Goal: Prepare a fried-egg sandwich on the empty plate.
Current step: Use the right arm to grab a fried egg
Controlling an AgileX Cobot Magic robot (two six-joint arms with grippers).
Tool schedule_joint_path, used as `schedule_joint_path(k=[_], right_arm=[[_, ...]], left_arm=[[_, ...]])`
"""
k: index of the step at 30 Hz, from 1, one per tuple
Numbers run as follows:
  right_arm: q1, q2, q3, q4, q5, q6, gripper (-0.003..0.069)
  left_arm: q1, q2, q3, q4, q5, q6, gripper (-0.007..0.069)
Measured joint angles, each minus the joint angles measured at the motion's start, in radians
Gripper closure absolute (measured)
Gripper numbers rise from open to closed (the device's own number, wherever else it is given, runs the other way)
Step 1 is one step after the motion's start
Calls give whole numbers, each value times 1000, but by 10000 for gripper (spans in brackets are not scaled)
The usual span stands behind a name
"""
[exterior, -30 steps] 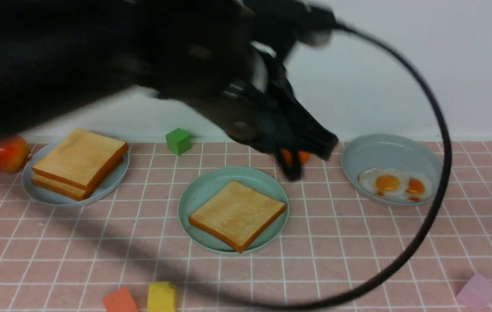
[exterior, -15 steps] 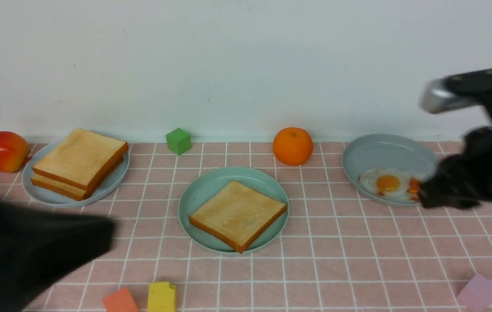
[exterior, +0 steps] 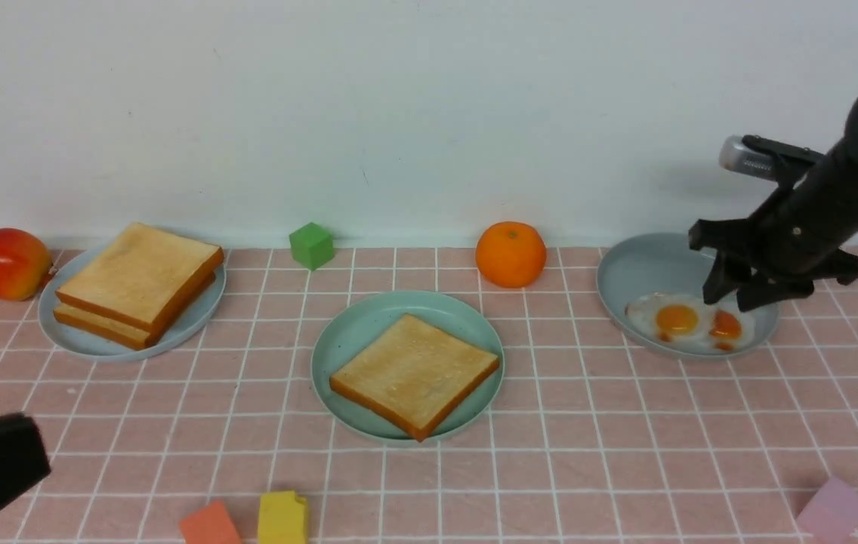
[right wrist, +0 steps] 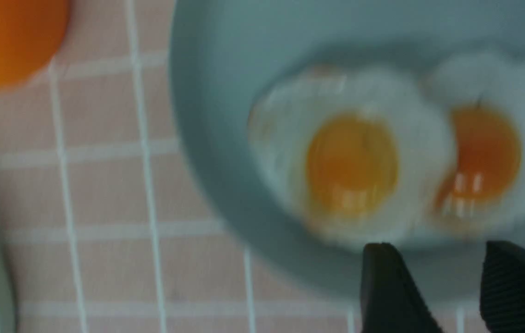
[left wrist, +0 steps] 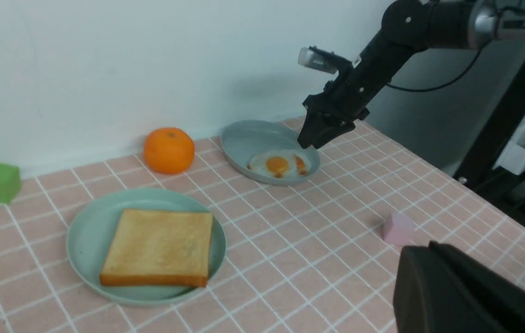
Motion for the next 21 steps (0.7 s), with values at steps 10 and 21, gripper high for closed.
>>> schedule_joint_path(k=[10, 21], right_arm=[[-8, 156, -156, -29, -7, 13, 343], [-9, 188, -167, -24, -9, 14, 343]], left_arm=[[0, 75, 0, 7, -56, -3, 638], [0, 131, 1, 14, -60, -3, 638]])
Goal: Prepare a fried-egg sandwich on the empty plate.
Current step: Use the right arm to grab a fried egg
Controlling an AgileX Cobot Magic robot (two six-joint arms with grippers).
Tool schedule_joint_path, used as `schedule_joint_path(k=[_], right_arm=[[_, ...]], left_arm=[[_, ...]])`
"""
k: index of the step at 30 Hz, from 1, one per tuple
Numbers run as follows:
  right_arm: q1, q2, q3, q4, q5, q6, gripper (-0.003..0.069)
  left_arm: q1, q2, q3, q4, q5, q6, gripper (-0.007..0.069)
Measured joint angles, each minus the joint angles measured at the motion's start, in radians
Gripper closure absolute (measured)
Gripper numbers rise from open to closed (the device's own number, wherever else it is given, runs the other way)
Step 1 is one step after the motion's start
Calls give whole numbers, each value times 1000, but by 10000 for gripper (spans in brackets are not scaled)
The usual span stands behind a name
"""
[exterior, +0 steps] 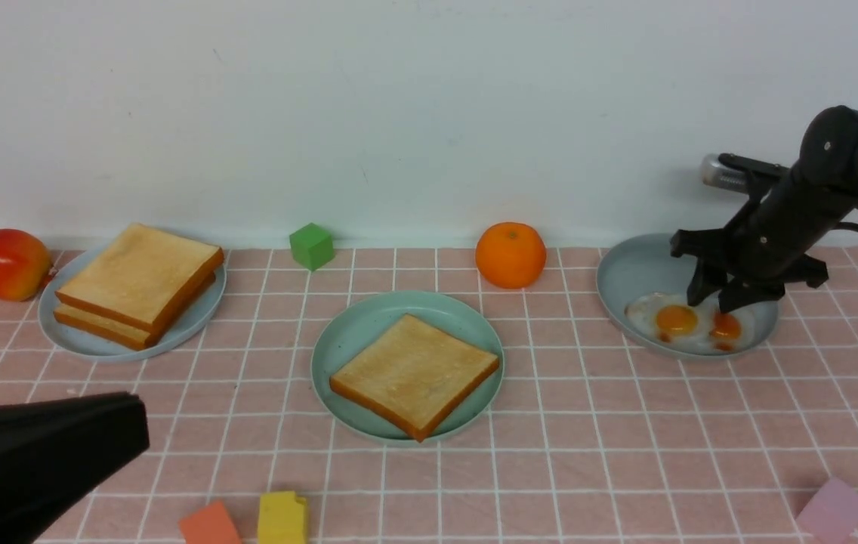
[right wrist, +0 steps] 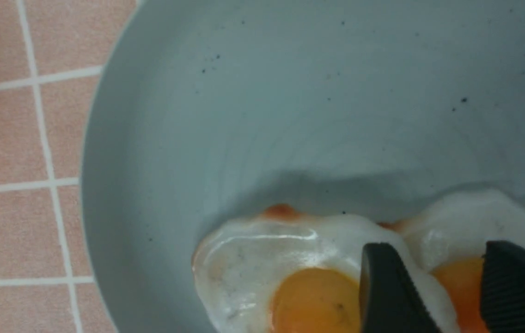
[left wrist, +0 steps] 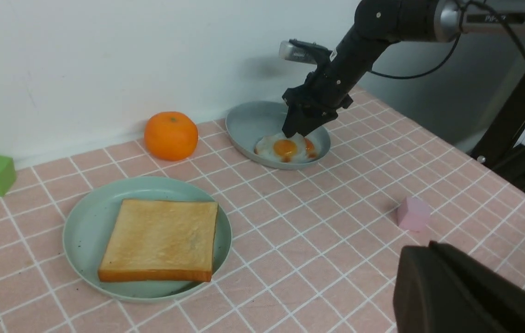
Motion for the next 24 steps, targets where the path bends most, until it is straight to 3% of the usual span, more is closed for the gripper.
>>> schedule_joint_path(k=[13, 24], right_arm=[[0, 1, -2, 29, 27, -22, 391], [0, -4, -3, 61, 36, -69, 538]], left_arm=[[0, 3, 0, 10, -6, 0, 638], [0, 4, 0, 46, -7, 0, 638]])
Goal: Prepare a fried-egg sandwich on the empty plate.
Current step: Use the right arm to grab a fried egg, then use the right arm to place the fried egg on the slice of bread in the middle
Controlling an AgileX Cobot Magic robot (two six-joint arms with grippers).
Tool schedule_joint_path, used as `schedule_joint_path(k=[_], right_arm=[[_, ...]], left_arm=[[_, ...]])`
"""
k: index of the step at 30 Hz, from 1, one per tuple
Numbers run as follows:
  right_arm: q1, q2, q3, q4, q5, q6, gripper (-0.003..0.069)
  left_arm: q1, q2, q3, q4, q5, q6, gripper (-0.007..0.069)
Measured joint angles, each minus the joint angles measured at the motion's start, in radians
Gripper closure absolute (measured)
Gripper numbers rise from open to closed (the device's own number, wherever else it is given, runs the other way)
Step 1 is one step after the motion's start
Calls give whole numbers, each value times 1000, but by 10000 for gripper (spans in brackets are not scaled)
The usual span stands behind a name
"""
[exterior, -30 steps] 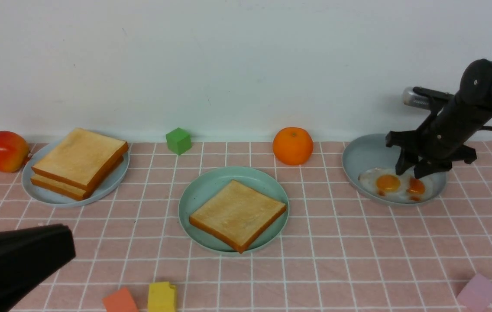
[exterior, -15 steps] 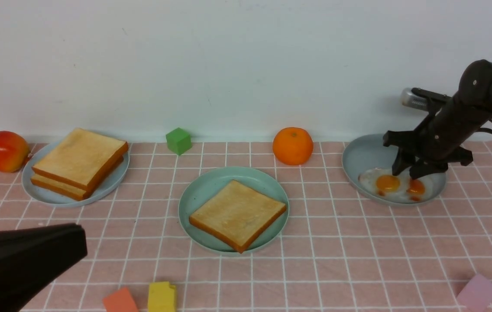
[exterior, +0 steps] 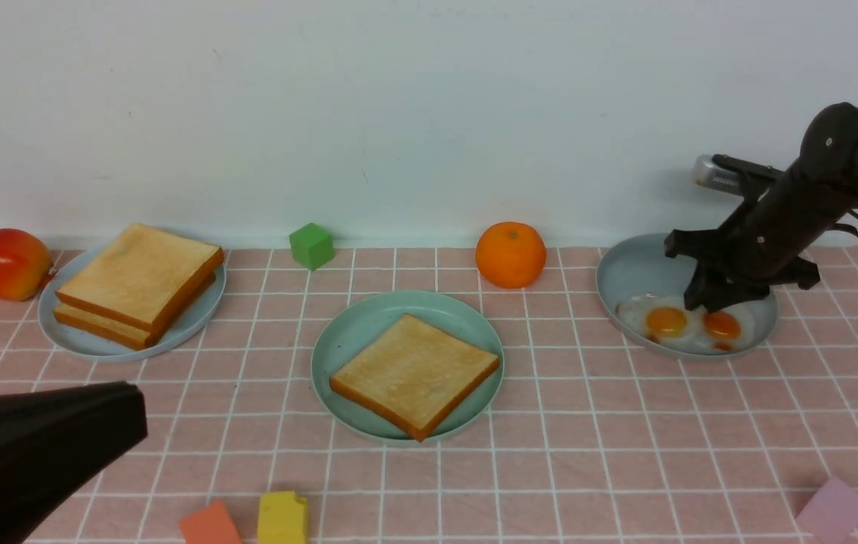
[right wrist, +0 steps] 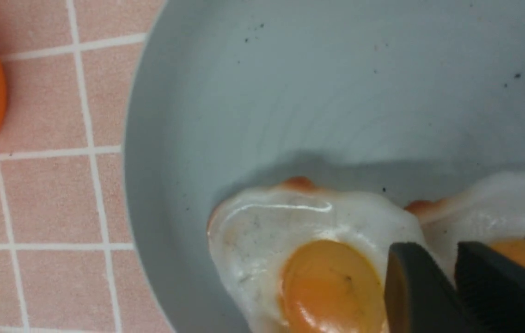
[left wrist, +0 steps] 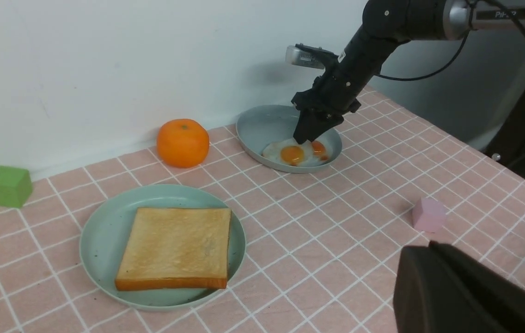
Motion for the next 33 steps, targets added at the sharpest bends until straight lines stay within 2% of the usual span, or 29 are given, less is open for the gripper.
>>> schedule_joint_path(k=[6, 17, 20, 26, 29, 30, 33], right_arm=[[0, -60, 0, 9, 4, -31, 584], [0, -209, 0, 4, 80, -85, 587], [1, -266, 0, 41, 117, -110, 587], [71, -326, 0, 269, 206, -235, 588], [186, -323, 20, 413, 224, -297, 588], [186, -323, 20, 413, 224, -297, 588], [289, -291, 51, 487, 218, -330, 589]], left_arm=[[0, 0, 0, 2, 0, 0, 638], [0, 0, 0, 28, 21, -1, 638], [0, 0, 0, 67, 62, -30, 638], [0, 0, 0, 279, 135, -271, 638], [0, 0, 0, 432, 150, -446, 638], [0, 0, 0, 439, 150, -455, 638], [0, 0, 0, 527, 150, -559, 638]])
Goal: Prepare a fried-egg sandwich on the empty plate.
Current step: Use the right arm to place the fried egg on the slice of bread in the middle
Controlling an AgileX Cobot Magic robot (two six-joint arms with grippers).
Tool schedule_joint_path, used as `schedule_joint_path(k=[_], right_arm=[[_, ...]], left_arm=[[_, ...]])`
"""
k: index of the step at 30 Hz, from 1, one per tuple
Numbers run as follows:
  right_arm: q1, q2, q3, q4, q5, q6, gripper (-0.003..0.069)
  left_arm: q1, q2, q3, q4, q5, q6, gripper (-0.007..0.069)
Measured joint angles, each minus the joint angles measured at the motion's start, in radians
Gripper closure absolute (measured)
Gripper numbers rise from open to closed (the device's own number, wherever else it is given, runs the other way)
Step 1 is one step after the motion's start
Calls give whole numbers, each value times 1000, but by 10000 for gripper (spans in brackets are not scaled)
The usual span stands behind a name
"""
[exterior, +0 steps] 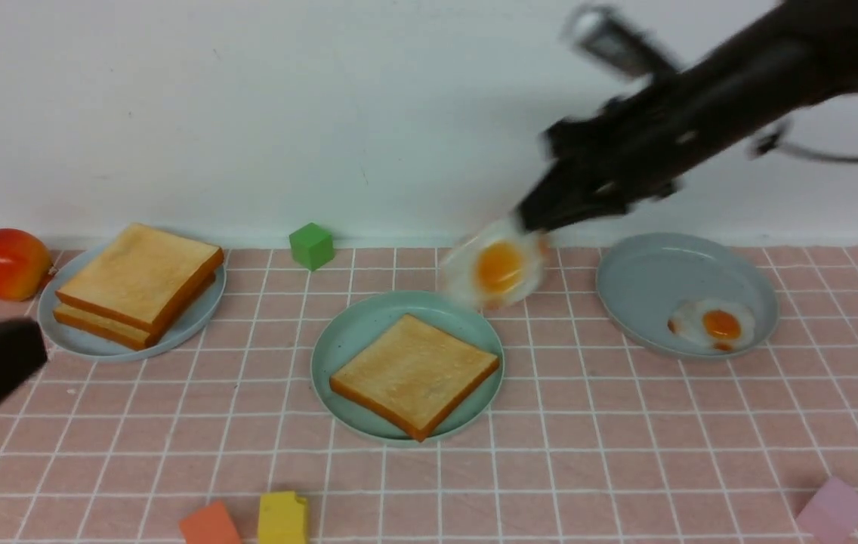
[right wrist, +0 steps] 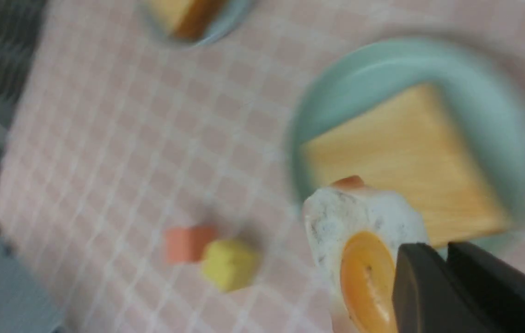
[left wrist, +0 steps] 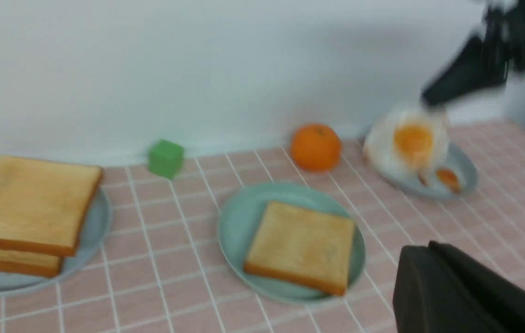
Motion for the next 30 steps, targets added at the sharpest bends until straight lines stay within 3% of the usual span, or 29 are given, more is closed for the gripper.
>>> schedule_joint_path(k=[4, 12, 22, 30], right_arm=[[70, 79, 9, 25, -53, -5, 589], [79, 224, 11, 164, -159, -16, 589], [79, 278, 11, 139, -280, -8, 591], [79, 279, 11, 56, -290, 112, 573]], left_arm=[[0, 0, 0, 44, 0, -36, 637], [0, 0, 0, 53, 0, -43, 638], [0, 0, 0, 53, 0, -43, 636], [0, 0, 0, 53, 0, -43, 634]])
